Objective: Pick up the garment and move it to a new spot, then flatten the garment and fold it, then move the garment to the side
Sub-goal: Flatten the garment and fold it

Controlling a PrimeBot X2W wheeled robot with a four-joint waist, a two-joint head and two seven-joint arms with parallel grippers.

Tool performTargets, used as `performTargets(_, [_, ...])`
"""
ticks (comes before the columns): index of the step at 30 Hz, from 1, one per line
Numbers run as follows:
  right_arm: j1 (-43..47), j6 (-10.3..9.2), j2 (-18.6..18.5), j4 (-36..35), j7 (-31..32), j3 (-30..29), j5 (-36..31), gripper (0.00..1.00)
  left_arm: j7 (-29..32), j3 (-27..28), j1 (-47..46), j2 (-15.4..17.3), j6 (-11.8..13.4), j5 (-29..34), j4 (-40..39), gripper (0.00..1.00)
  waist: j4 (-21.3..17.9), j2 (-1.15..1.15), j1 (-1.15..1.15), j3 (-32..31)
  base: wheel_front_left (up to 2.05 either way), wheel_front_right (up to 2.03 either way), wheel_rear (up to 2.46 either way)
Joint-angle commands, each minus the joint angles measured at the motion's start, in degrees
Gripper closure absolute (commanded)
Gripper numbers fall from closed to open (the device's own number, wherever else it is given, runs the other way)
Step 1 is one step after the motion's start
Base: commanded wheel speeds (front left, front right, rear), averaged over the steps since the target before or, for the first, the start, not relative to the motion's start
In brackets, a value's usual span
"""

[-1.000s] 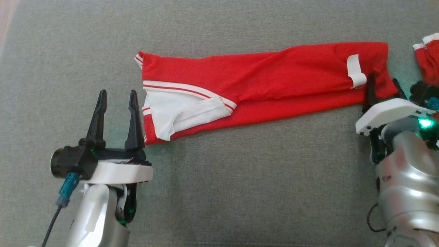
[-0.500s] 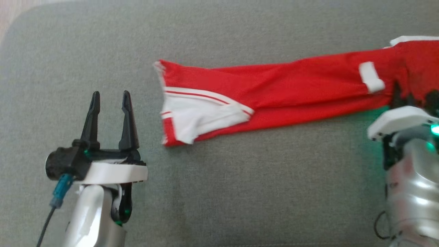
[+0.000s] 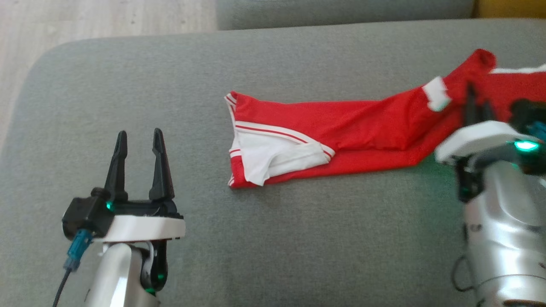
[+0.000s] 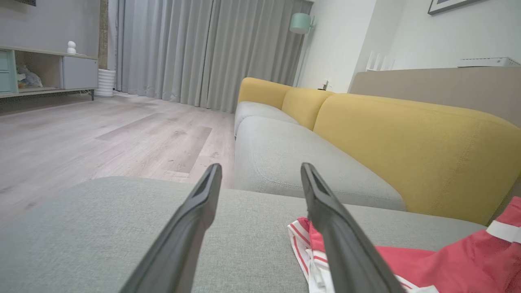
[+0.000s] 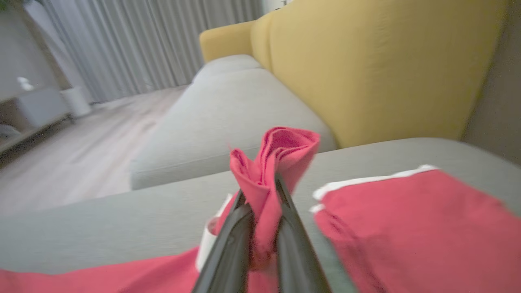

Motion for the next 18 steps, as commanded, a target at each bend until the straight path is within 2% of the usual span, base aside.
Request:
performTargets(1, [-3.13, -0.05, -0.04, -2.02, 0.47, 3.67, 3.95, 1.00, -0.29, 1.62, -1.11, 0.27, 0.42, -0.27, -1.97, 0.00, 0.84, 0.00, 0.01, -0.60, 0.00, 0.00, 0.00])
performTargets(4, [-2.52, -0.05, -0.04, -4.94, 2.37, 14.83, 15.99, 1.00, -0.29, 1.06, -0.81, 0.27, 0.64, -0.52, -2.08, 0.00, 2.09, 0.00, 0.01, -0.82, 0.00, 0.00, 0.00])
performTargets(8, [-0.61, -0.05, -0.04, -10.52, 3.58, 27.51, 26.61, 1.00, -0.29, 0.58, -0.79, 0.27, 0.68, -0.56, -1.96, 0.00, 3.94, 0.00, 0.01, -0.56, 0.00, 0.00, 0.00])
performTargets(12, [0.89, -0.05, -0.03, -11.75, 2.86, 35.45, 31.67, 1.00, -0.29, 0.31, -0.79, 0.26, 0.90, -0.89, -2.11, 0.00, 5.96, 0.00, 0.01, -0.98, 0.00, 0.00, 0.00])
performTargets(18, [1.10, -0.05, -0.03, -8.70, 1.19, 42.89, 37.55, 1.00, -0.29, -1.12, -0.80, 0.26, 0.90, -1.88, -1.87, 0.00, 9.04, 0.00, 0.01, -1.05, 0.00, 0.00, 0.00])
